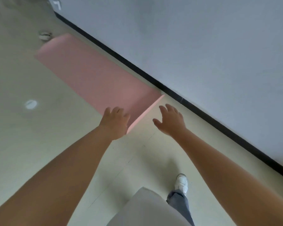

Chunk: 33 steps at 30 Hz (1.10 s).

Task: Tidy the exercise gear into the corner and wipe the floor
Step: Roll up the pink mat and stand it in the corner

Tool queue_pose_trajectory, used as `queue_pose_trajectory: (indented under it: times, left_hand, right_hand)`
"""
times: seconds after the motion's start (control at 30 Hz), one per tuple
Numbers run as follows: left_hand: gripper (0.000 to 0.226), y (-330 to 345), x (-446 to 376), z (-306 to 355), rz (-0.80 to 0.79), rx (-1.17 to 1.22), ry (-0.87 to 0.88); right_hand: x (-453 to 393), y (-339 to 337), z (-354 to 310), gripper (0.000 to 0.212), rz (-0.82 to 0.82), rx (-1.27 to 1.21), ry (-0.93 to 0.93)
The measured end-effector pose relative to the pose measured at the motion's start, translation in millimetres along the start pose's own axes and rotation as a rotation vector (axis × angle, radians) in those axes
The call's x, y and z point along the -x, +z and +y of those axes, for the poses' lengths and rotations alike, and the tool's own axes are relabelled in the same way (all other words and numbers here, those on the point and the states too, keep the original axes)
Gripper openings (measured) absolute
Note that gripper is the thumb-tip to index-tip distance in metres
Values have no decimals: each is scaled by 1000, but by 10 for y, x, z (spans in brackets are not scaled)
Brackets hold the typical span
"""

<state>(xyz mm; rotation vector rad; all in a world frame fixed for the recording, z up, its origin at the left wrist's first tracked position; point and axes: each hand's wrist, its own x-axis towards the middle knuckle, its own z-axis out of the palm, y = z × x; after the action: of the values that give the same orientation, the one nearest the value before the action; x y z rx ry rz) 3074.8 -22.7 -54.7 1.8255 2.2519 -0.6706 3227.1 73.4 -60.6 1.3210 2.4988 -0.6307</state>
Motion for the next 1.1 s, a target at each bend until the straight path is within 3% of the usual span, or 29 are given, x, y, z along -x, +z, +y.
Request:
queue_pose_trajectory:
  times: [0.27, 0.67, 0.87, 1.1]
  left_hand:
    - [39, 347, -104, -1205, -10, 166, -135]
    - [35, -34, -1527, -3269, -6, 116, -255]
    - [37, -265, -2278, -3841, -58, 28, -160]
    - [39, -299, -3494, -3971, -40, -114, 189]
  right_hand:
    - [-676, 35, -1274, 60, -62, 61, -124]
    - [-2829, -706, -2675, 59, -21, 42, -188]
    - [-3506, -999, -2795, 59, 14, -45, -87]
    - [-3996, -893, -2456, 58, 54, -158, 296]
